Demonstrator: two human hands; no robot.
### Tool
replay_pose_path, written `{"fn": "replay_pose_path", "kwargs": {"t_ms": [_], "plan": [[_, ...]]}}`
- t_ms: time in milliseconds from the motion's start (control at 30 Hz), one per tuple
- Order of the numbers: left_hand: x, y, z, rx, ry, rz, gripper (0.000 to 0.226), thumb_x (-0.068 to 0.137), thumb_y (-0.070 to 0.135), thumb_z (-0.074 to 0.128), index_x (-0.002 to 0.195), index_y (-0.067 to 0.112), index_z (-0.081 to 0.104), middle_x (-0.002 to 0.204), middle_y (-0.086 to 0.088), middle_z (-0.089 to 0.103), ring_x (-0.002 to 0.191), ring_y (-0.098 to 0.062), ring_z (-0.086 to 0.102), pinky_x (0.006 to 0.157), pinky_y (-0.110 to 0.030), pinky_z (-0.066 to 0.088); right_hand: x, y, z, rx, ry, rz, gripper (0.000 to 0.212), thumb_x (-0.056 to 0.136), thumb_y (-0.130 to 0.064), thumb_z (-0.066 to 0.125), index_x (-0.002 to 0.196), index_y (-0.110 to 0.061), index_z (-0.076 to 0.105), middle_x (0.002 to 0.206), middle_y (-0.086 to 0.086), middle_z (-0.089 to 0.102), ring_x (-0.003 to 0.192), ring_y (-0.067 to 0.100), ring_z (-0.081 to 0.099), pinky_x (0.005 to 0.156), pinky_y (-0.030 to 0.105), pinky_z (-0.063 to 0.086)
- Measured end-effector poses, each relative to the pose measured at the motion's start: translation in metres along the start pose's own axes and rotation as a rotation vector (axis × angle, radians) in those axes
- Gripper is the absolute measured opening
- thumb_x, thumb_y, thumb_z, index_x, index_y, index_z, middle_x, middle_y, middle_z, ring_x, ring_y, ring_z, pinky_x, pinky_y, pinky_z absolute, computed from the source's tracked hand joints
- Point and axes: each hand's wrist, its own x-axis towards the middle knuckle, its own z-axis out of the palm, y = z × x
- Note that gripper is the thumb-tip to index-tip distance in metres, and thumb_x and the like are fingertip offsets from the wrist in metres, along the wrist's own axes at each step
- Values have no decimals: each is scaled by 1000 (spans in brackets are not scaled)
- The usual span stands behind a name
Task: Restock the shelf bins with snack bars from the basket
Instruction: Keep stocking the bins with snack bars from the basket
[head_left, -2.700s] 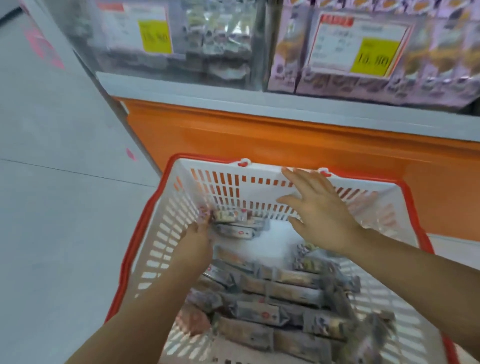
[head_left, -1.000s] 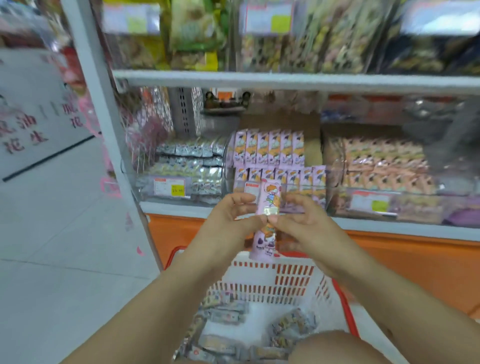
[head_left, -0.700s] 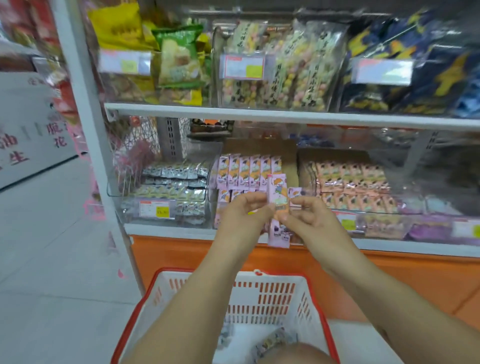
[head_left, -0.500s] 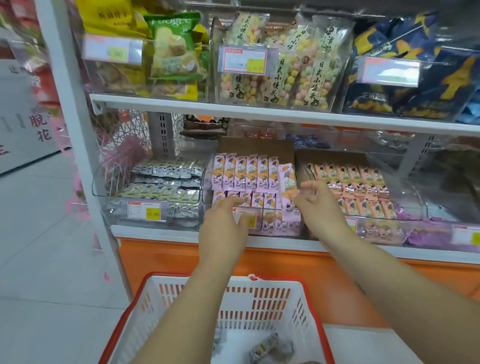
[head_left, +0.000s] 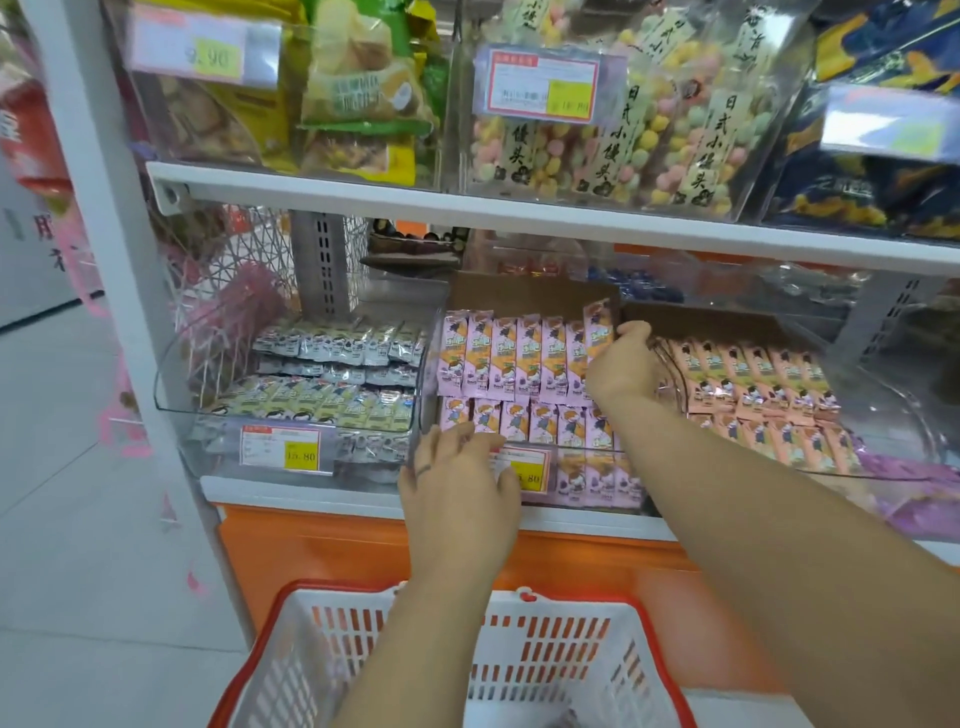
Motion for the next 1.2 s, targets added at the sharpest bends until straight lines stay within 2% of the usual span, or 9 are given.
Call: {"fn": "replay_pose_path", "kwargs": {"t_ms": [133, 300, 567, 700, 800, 900, 1000, 1100, 1200], "plan": [[0, 0, 0, -13, 4, -2, 33, 96, 34, 47, 128, 36, 51, 149, 12, 33, 144, -15, 12, 116, -43, 19, 3, 12, 4, -233, -44, -109, 41, 90, 6, 47, 128, -4, 36, 135, 22, 37, 110, 40, 50, 80, 41, 42], [-1, 0, 1, -21, 0, 4, 32, 96, 35, 47, 128, 36, 50, 150, 13, 31, 145, -14, 9, 116, -42, 19, -4, 21, -1, -511, -179, -272, 43, 87, 5, 50, 129, 0, 46, 135, 19, 32, 121, 34, 38, 97, 42, 43], [-3, -4, 0, -14, -24, 48, 35, 95, 30, 49, 130, 33, 50, 151, 11, 30, 145, -14, 9, 115, -44, 20, -21, 20, -21, -855, -459, -378, 37, 90, 3, 43, 126, 0, 50, 138, 15, 36, 117, 28, 47, 91, 35, 47], [-7, -5, -5, -31, -54, 75, 38, 95, 29, 50, 132, 32, 49, 153, 7, 28, 144, -16, 16, 115, -43, 22, -27, 18, -30, -777, -531, -401, 34, 91, 1, 41, 124, 3, 52, 141, 17, 35, 123, 28, 45, 99, 36, 45], [-15, -4, -18, 6, -93, 105, 36, 95, 33, 51, 131, 31, 50, 147, 8, 35, 134, -14, 36, 109, -39, 33, -55, 23, -38, -556, -417, -580, 43, 92, -2, 45, 135, -5, 47, 150, 12, 29, 135, 28, 33, 107, 42, 37], [-27, -16, -43, 35, -185, 113, 19, 95, 33, 52, 113, 34, 58, 126, 13, 53, 111, -12, 56, 94, -32, 45, -107, 23, -49, -267, -337, -805, 38, 97, -11, 47, 134, -15, 51, 146, 2, 36, 132, 19, 38, 107, 35, 37], [-36, -46, -66, -34, -192, 55, 8, 93, 28, 56, 92, 35, 59, 103, 13, 64, 92, -6, 61, 78, -23, 45, -145, 35, -45, -132, -467, -935, 30, 97, -15, 48, 125, -20, 59, 129, -4, 54, 120, 12, 45, 101, 31, 40], [-48, -89, -71, -42, -160, 2, 13, 91, 17, 59, 102, 22, 64, 99, 6, 66, 93, -13, 64, 79, -17, 45, -166, 55, -25, -136, -638, -913, 27, 97, -20, 50, 120, -20, 63, 118, -6, 64, 107, 12, 56, 94, 31, 45], [-74, -134, -61, -6, -154, -35, 19, 90, 8, 60, 108, 9, 66, 97, 3, 63, 85, -13, 61, 66, 3, 33, -185, 72, 4, -208, -774, -899, 24, 96, -18, 51, 115, -18, 66, 112, -2, 67, 100, 17, 60, 88, 36, 47]]}}
